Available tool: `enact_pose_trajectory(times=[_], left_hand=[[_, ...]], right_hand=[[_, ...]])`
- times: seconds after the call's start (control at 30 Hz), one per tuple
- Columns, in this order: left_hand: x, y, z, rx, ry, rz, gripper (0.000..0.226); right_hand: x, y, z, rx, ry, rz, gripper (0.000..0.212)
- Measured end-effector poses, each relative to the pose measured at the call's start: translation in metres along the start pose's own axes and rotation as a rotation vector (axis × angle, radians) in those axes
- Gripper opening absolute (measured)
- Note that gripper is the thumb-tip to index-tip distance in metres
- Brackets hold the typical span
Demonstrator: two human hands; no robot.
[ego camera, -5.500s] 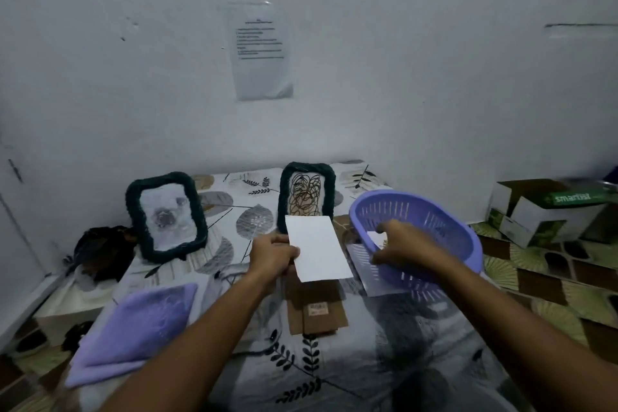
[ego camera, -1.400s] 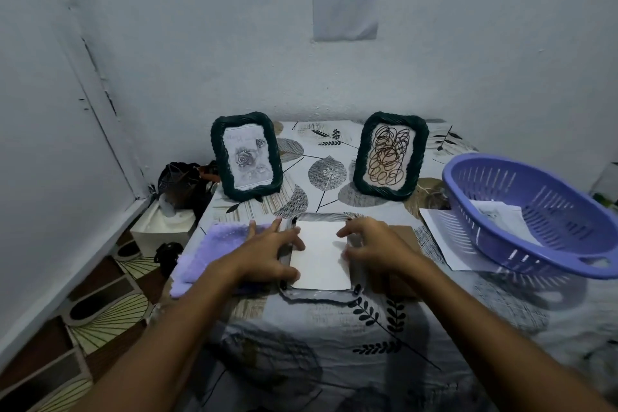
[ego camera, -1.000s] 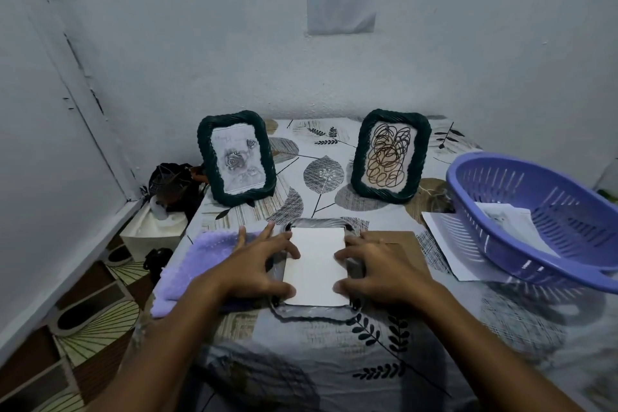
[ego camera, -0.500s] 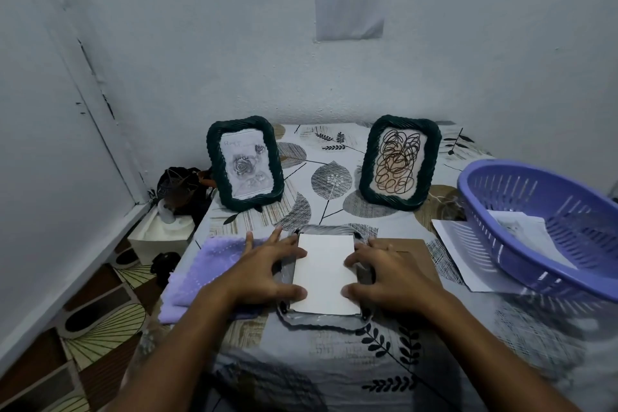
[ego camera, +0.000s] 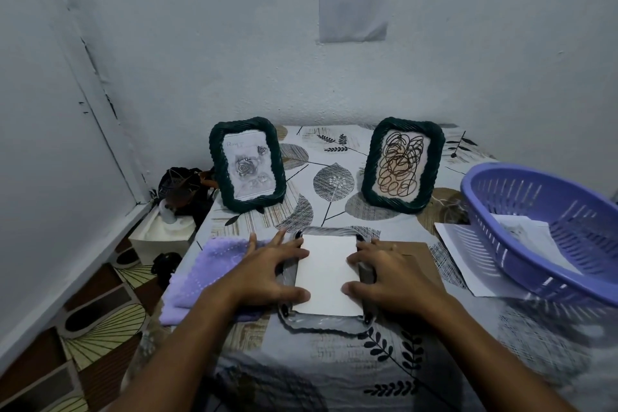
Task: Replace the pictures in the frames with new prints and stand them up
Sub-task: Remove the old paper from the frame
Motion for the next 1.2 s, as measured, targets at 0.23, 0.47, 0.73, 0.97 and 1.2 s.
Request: enact_pose_trajectory(times=[0.23,0.47,0.73,0.97,1.2], left_hand=[[-0.001,-0.003,0.000,-0.009,-0.006,0.001,0.093],[0.000,-0.003,-0.001,-0.012,-0.008,-0.005,0.096],[0.001,-0.004,0.000,-0.021,-0.014,-0.005,0.092],[0.002,-0.004,0.000,-0.020,-0.047,0.005,0.088],[0.003,-0.003,0.000,-0.018,-0.065,0.003,0.092]], right_hand=[[-0.001,0.002,-0.003,-0.023,-0.012,0.013,0.058],[0.001,0.004,-0.003,-0.006,-0.060,0.002,0.070],[-0.003,0.011,-0.010,-0.027,-0.115,0.007,0.086],[-0.007,0.017,-0.018,0.022,-0.156,0.044,0.093],[-0.009,0.019,-0.021,0.028,-0.169,0.057,0.093]])
Point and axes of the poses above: each hand's wrist, its own x-axis away from the middle knuckle, its own z-axis out of the back of the hand, y = z × x, the point moved 10 cm from there along -x, towards the middle knuckle, and after that the axes turned 12 degrees about -z, right-handed, at the moved point
